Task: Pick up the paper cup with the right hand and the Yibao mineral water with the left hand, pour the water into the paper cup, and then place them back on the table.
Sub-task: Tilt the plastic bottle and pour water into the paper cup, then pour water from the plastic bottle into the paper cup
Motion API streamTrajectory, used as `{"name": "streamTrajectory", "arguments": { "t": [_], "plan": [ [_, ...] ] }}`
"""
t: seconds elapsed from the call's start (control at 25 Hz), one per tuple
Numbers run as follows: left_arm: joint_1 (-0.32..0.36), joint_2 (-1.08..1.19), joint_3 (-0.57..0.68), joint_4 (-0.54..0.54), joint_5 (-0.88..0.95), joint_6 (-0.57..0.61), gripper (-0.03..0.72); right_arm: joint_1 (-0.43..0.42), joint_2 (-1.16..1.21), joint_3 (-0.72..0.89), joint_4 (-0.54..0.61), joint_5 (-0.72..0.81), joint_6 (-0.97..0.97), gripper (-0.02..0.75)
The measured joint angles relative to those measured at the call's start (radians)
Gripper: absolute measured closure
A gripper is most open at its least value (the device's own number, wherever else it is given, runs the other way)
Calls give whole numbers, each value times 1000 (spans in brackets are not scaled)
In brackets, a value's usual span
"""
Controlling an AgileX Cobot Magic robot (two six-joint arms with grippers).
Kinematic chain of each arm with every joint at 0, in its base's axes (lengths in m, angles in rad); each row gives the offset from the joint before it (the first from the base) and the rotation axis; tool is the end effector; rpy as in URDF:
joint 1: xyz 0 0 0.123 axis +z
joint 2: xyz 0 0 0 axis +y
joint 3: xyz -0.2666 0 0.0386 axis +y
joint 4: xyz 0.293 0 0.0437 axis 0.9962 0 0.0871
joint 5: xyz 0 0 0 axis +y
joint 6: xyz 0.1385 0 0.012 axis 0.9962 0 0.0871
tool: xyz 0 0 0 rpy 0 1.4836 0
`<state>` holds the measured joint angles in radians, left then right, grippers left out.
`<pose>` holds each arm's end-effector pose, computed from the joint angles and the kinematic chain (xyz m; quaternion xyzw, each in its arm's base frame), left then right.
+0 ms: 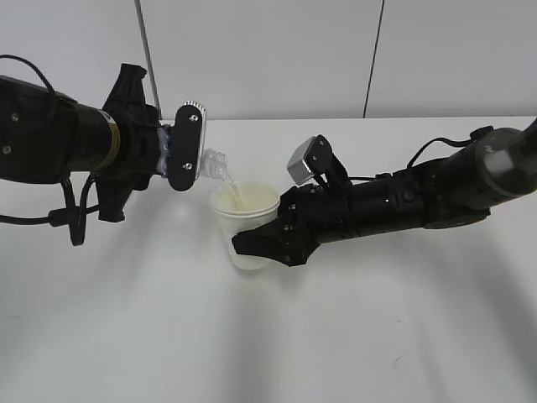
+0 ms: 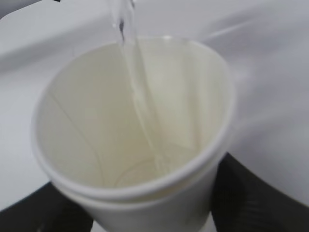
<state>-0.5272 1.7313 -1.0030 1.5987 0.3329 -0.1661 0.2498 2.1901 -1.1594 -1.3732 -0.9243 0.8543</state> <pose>0.3984 -0.1793 0.1401 0.6890 0.5516 0.3283 0.3365 0.4006 0.2144 0.0338 -0.4342 0.7137 0.3639 0.4120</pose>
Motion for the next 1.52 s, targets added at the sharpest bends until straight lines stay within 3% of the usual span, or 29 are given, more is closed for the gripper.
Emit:
{"name": "streamTrajectory", "arguments": {
  "t": [1.52],
  "plan": [
    [0,0,0,29,12,0,349,0,1,0,-2,0,0,239]
  ]
}}
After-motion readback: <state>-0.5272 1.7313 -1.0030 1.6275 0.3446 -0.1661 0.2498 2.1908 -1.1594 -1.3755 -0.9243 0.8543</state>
